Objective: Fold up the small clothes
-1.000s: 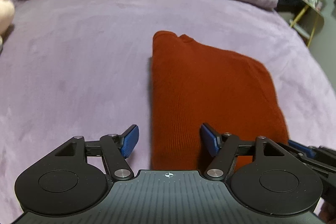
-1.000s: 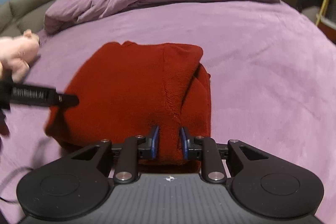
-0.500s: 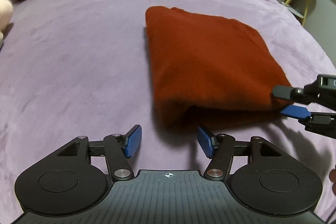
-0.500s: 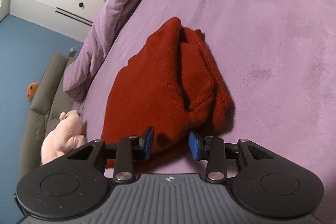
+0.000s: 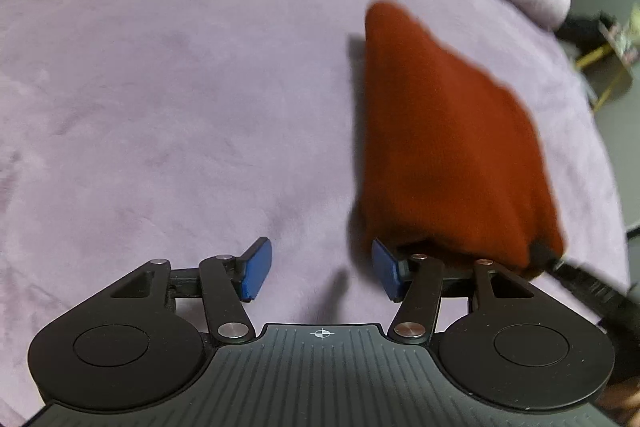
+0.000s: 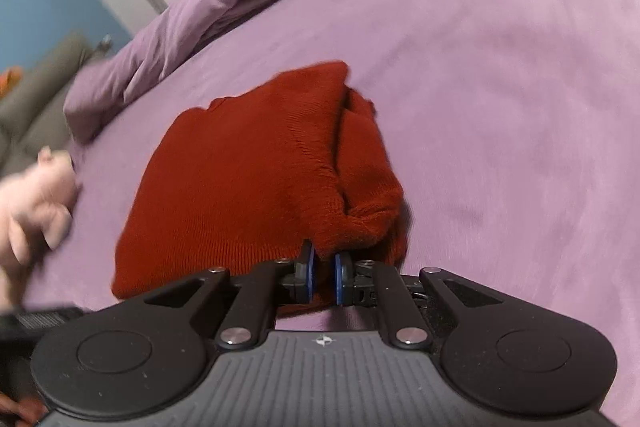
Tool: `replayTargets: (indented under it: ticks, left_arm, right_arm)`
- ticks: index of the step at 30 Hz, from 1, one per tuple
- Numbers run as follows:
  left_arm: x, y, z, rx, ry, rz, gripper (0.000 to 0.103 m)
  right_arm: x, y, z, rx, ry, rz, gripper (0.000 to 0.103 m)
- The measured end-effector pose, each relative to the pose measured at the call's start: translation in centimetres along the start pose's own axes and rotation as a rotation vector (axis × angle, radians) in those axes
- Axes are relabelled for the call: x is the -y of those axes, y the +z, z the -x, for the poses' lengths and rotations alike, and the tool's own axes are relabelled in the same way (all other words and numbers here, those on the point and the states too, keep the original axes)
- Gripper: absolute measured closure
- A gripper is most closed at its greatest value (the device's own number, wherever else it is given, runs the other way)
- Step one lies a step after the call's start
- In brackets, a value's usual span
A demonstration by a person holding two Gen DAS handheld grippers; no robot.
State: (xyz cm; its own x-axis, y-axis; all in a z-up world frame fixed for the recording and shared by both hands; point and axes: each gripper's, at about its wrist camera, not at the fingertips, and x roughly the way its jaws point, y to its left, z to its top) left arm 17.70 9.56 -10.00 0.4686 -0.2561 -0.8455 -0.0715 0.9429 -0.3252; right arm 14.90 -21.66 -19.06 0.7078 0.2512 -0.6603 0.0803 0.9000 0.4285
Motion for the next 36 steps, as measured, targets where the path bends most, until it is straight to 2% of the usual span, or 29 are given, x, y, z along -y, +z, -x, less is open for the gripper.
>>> replayTargets:
  ticks: [2,5,8,11,15,18,22,29,36]
  left_arm:
    - [0.4,0.7,1.4,0.047,-0.017,-0.002,0.041]
    - [2.6,1.4,1.7,0.091,-0.012,-0.078,0.040]
    - [4.2,1.8,1.0,0.105,-0.011,-0.112,0.040]
    - [5.3,2.3,-0.4,0.105,-0.001,-0.127,0.038]
    - [5.7,2.2,-1.7,0.083,0.021,-0.166,0.037]
    - [6.1,2.1,-2.6,0.070,0.062,-0.191,0.032]
    - [6.9,1.6,-3.3,0.084,0.101,-0.252,0.029]
    - [7.9,0.5,-4.5,0.112,0.099,-0.311,0.029]
    - [7.7,0.1,-4.7,0.134,0.100,-0.318,0.023]
  right_arm:
    - [-0.3,0.1,0.1,-0.018,-0.008,0.006,0.090]
    - [-1.5,0.4,1.5,-0.019,-0.030,0.028,0.085]
    - [-2.5,0.5,4.3,0.050,-0.032,0.094,0.085]
    - [-3.8,1.1,5.3,0.107,-0.027,0.180,0.085]
    - [-6.1,1.3,2.9,0.081,0.004,0.294,0.085]
    - [-7.5,1.2,0.3,0.032,0.030,0.329,0.085]
    - [-8.1,0.4,-1.7,-0.011,-0.001,0.374,0.086]
    - [-7.8,0.2,-2.7,-0.045,-0.032,0.435,0.090]
    - [-7.1,-0.4,-2.7,0.005,-0.010,0.439,0.091]
